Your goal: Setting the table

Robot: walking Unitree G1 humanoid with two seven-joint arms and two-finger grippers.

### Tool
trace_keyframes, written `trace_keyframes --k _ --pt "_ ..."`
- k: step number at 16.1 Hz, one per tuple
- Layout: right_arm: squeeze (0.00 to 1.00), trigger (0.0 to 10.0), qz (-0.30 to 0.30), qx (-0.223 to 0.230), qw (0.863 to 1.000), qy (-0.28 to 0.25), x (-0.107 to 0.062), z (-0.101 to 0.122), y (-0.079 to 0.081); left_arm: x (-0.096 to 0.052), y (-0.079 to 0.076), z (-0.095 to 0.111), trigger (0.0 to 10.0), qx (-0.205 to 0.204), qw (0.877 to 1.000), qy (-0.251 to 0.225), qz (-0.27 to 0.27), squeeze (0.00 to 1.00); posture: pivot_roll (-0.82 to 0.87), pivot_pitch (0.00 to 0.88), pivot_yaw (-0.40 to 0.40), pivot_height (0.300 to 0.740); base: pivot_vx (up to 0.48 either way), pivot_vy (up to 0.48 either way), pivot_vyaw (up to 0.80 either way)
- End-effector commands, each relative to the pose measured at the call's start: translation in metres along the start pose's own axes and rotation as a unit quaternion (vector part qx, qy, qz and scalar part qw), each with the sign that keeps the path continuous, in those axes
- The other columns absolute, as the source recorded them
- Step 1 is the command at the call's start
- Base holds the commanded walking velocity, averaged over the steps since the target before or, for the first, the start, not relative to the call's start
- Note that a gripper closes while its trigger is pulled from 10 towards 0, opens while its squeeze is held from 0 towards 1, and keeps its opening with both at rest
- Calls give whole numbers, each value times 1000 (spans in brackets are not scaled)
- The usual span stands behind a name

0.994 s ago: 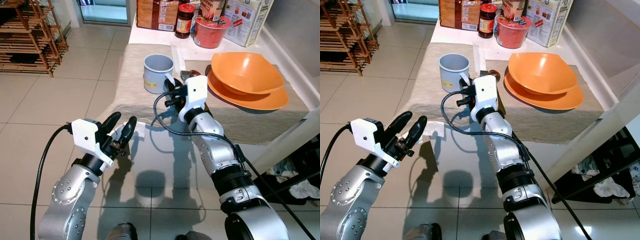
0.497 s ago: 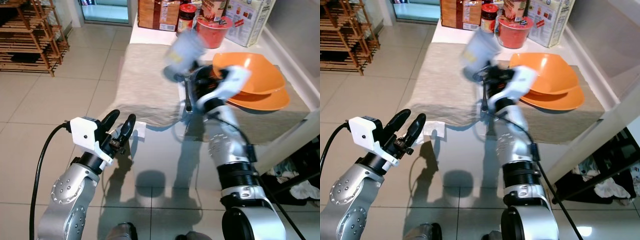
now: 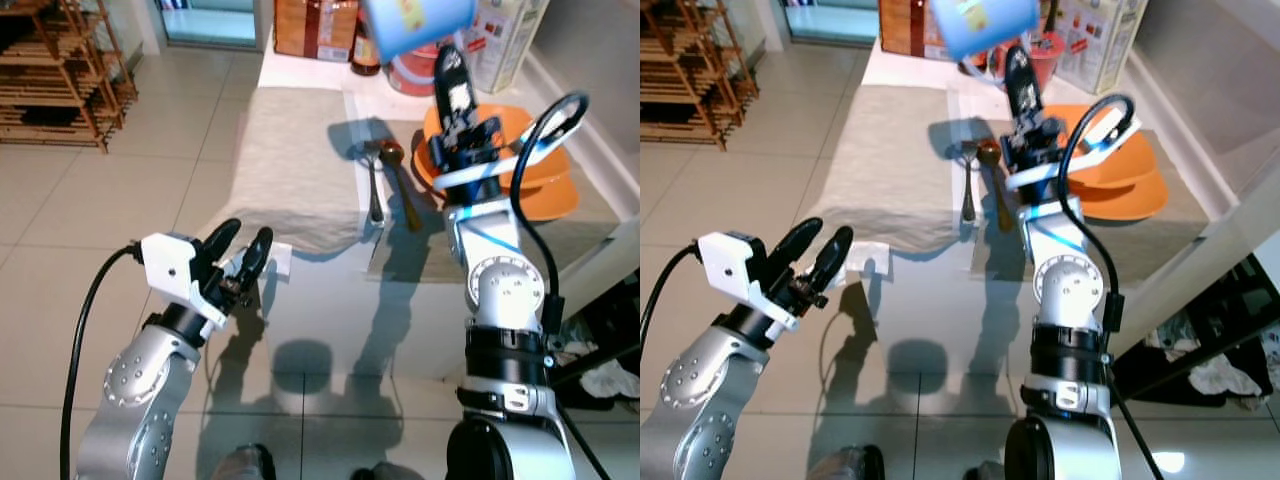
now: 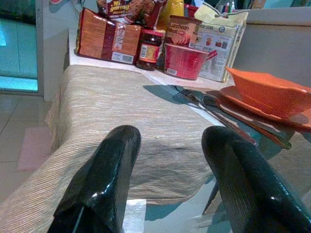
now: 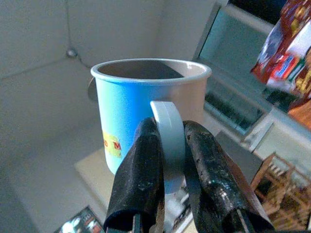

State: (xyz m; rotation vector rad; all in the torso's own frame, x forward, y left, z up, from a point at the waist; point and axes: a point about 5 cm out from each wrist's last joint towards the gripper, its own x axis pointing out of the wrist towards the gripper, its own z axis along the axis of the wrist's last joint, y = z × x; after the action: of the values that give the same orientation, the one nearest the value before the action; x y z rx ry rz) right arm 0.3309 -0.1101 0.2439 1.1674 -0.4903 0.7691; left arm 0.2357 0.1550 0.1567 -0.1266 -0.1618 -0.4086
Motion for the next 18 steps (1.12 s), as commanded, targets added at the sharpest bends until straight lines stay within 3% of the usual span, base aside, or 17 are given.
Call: trace_keyframes --k 1,2,3,4,6,8,12,15,18 --pt "0 10000 16 -3 999 30 0 -11 7 3 -1 4 10000 8 1000 -8 -5 0 -24 94 -44 740 0 0 0" --pt "0 10000 10 -71 994 81 -1 -20 4 3 1 3 10000 12 1000 -6 2 0 -25 94 -44 740 0 0 0" --pt "0 10000 18 -187 966 177 -7 -37 0 3 3 3 10000 17 1000 -6 16 0 -28 94 -44 740 0 0 0" --pt "0 10000 51 -201 955 213 -16 -42 5 2 8 2 10000 9 999 -9 36 0 -32 95 -46 740 0 0 0" --pt "0 10000 72 -159 960 217 -30 -35 11 -2 13 1 10000 -11 998 -17 54 0 -37 97 -47 740 0 -221 0" --pt "0 10000 98 -133 956 244 -46 -34 18 -5 14 -1 10000 -14 998 -16 53 0 -45 98 -40 740 0 -480 0" --pt "0 10000 103 -129 944 287 -69 -37 17 -15 21 -5 10000 -39 997 -21 58 0 -49 94 -37 740 0 -478 0" --pt "0 10000 92 -123 943 296 -75 -37 14 -24 30 -10 10000 -53 996 -17 76 0 -50 91 -39 740 0 -472 0" --pt "0 10000 82 -124 940 307 -81 -37 9 -27 29 -16 10000 -60 995 -9 75 0 -53 85 -42 740 0 -472 0"
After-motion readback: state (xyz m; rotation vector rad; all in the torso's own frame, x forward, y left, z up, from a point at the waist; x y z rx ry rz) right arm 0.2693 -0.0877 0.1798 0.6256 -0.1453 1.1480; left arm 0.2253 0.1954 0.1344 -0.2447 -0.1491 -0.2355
